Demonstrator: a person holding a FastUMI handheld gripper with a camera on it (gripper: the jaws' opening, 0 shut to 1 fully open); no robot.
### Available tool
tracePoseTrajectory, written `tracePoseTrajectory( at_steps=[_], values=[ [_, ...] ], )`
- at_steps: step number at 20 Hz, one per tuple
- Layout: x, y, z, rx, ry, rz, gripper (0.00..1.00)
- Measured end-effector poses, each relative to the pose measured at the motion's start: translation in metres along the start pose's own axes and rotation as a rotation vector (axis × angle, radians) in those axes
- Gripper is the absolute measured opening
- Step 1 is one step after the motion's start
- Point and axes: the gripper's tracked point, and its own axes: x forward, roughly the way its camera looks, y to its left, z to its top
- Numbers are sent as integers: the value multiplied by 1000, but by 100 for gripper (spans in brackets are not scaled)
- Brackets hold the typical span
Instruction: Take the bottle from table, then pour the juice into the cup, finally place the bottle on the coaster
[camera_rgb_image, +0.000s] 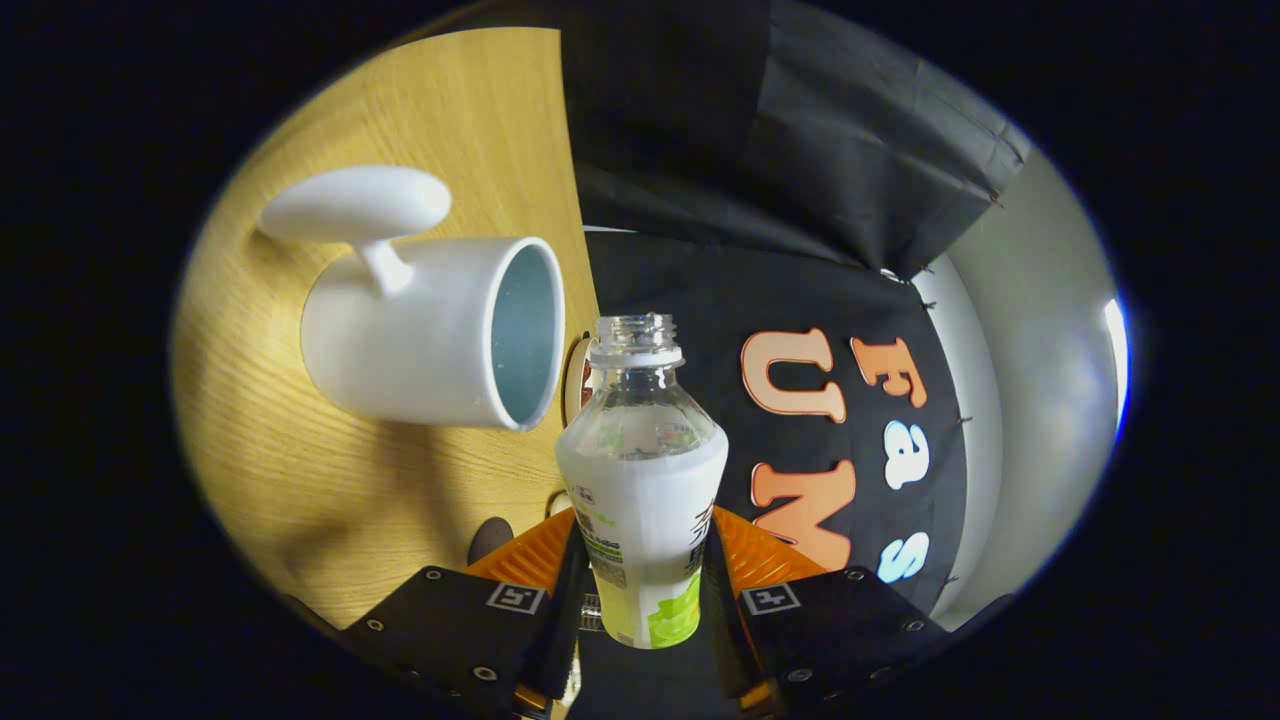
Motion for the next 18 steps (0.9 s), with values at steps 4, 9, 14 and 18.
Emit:
tracePoseTrajectory(
  at_steps=[4, 9, 14, 18],
  values=[
    [11, -10, 11, 231, 7, 3, 57],
    [31, -47, -13, 656, 59, -56, 57],
    [46, -52, -54, 962, 114, -85, 57],
    [57, -55, -86, 1166, 140, -99, 57]
  ],
)
